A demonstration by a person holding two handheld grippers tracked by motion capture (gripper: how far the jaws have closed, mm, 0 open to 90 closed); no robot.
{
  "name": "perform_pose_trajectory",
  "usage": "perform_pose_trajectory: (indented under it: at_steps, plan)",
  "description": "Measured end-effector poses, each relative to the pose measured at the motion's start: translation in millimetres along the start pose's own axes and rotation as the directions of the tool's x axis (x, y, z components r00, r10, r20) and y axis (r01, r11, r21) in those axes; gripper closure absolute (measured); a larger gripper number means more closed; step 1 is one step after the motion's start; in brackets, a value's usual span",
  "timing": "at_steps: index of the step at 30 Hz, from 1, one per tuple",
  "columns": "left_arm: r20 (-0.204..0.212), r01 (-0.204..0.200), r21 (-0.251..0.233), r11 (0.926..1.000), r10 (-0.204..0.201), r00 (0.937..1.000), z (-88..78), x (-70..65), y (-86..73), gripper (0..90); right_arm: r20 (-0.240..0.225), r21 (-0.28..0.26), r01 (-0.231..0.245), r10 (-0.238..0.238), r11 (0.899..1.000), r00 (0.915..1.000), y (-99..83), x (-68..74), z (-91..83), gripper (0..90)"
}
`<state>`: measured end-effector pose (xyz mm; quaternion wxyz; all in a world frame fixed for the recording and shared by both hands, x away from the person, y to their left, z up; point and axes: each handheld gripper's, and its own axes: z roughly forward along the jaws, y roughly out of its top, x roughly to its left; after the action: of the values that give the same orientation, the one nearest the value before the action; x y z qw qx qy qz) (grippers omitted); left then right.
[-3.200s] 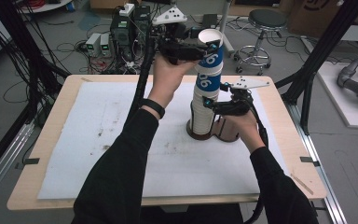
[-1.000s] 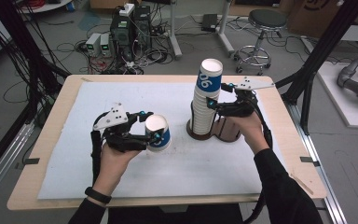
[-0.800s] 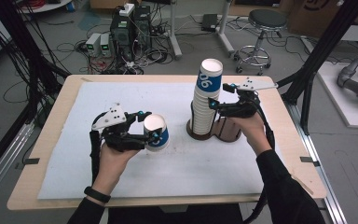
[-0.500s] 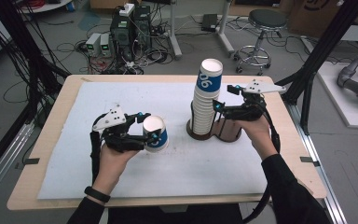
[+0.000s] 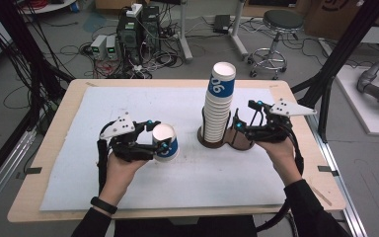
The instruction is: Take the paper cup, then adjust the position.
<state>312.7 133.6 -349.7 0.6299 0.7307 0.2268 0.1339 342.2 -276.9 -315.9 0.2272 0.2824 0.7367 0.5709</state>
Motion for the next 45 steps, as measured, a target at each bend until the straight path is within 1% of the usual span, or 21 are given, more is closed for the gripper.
perform_pose_trajectory:
  at_steps: [3, 5, 7, 11, 14, 18, 20, 24, 26, 28, 31, 32, 33, 34, 36, 38, 41, 42, 44, 45]
  plan:
    - [-0.004, 0.008, -0.001, 1.0000, -0.008, 1.0000, -0.8, 2.1, -2.3, 29.8, -0.002, -0.007, 0.000, 0.000, 1.000, 1.0000, -7.6, 4.5, -4.6, 15.0]
    - [-0.005, 0.012, -0.004, 0.9999, -0.012, 0.9999, -1.8, 3.1, -3.4, 29.8, -0.004, -0.015, -0.013, 0.013, 1.000, 0.9999, -13.4, 7.6, -6.6, 14.9]
    - [-0.010, 0.006, -0.002, 1.0000, -0.006, 0.9999, -3.3, 3.2, -3.5, 29.8, -0.009, -0.012, -0.014, 0.014, 1.000, 0.9999, -20.0, 10.4, -7.1, 15.0]
    - [-0.005, 0.005, -0.008, 1.0000, -0.005, 1.0000, -4.7, 4.0, -3.5, 29.8, -0.016, -0.015, -0.024, 0.024, 1.000, 0.9996, -34.7, 16.9, -9.0, 15.0]
    - [-0.007, 0.006, -0.009, 0.9999, -0.006, 1.0000, -4.7, 4.9, -3.4, 29.8, -0.021, -0.001, -0.020, 0.020, 1.000, 0.9996, -40.2, 18.7, -8.9, 15.0]
    - [-0.011, 0.003, -0.003, 1.0000, -0.003, 0.9999, -4.1, 5.1, -3.9, 29.8, -0.019, -0.004, -0.022, 0.022, 1.000, 0.9996, -45.6, 19.8, -12.7, 15.0]
    - [-0.013, 0.003, -0.006, 1.0000, -0.003, 0.9999, -3.0, 4.1, -3.7, 29.7, -0.019, 0.004, -0.032, 0.032, 0.999, 0.9993, -48.6, 20.1, -14.3, 15.0]
    - [-0.004, -0.001, -0.005, 1.0000, 0.001, 1.0000, 0.2, 3.6, -1.9, 29.8, -0.021, 0.017, -0.035, 0.035, 0.999, 0.9992, -53.1, 20.0, -13.9, 14.9]
    - [0.000, -0.001, -0.004, 1.0000, 0.001, 1.0000, 0.9, 3.5, -1.6, 29.8, -0.030, 0.022, -0.034, 0.035, 0.999, 0.9990, -53.8, 20.5, -13.2, 15.0]
    - [0.013, -0.003, -0.007, 1.0000, 0.003, 0.9999, 1.9, 2.1, -1.0, 29.8, -0.047, 0.020, -0.031, 0.031, 0.999, 0.9984, -52.6, 22.2, -13.4, 15.0]
    - [0.027, 0.002, -0.014, 0.9999, -0.002, 0.9996, 2.5, 0.9, 0.0, 29.8, -0.078, 0.010, -0.010, 0.011, 1.000, 0.9969, -48.8, 25.4, -13.6, 15.0]
    - [0.027, 0.002, -0.014, 0.9999, -0.002, 0.9996, 2.5, 0.9, 0.0, 29.8, -0.091, 0.010, -0.004, 0.005, 1.000, 0.9958, -47.7, 26.1, -13.7, 14.9]
    - [0.036, 0.002, -0.018, 0.9998, -0.001, 0.9993, 2.9, -0.1, 1.3, 29.8, -0.109, 0.009, 0.001, 0.000, 1.000, 0.9941, -46.6, 27.4, -13.8, 14.9]
    - [0.043, 0.002, -0.020, 0.9998, -0.001, 0.9991, 3.4, -0.6, 2.0, 29.8, -0.115, 0.005, 0.009, -0.009, 1.000, 0.9933, -46.2, 28.1, -13.9, 14.9]
    - [0.053, -0.002, -0.020, 0.9998, 0.003, 0.9986, 4.7, -1.6, 3.5, 29.8, -0.148, 0.004, 0.023, -0.022, 1.000, 0.9888, -45.3, 29.5, -14.1, 14.9]
    - [0.062, -0.002, -0.022, 0.9998, 0.004, 0.9981, 6.4, -2.9, 4.5, 29.8, -0.169, 0.005, 0.027, -0.025, 1.000, 0.9854, -45.1, 30.8, -14.1, 14.9]
    - [0.091, 0.010, -0.024, 0.9997, -0.008, 0.9958, 7.8, -5.2, 5.0, 29.8, -0.216, 0.004, 0.031, -0.029, 1.000, 0.9760, -45.2, 31.6, -10.9, 14.9]
    - [0.097, 0.007, -0.025, 0.9997, -0.005, 0.9953, 7.8, -6.5, 5.5, 29.8, -0.235, 0.008, 0.027, -0.024, 1.000, 0.9718, -45.4, 32.6, -9.3, 14.9]
    - [0.097, -0.003, -0.027, 0.9996, 0.006, 0.9953, 7.4, -9.7, 7.1, 29.8, -0.253, 0.017, 0.030, -0.024, 0.999, 0.9670, -45.7, 35.7, -5.5, 14.9]
    - [0.107, -0.001, -0.033, 0.9995, 0.004, 0.9942, 7.2, -10.8, 7.8, 29.8, -0.267, 0.017, 0.035, -0.029, 0.999, 0.9631, -46.0, 37.3, -3.4, 14.9]
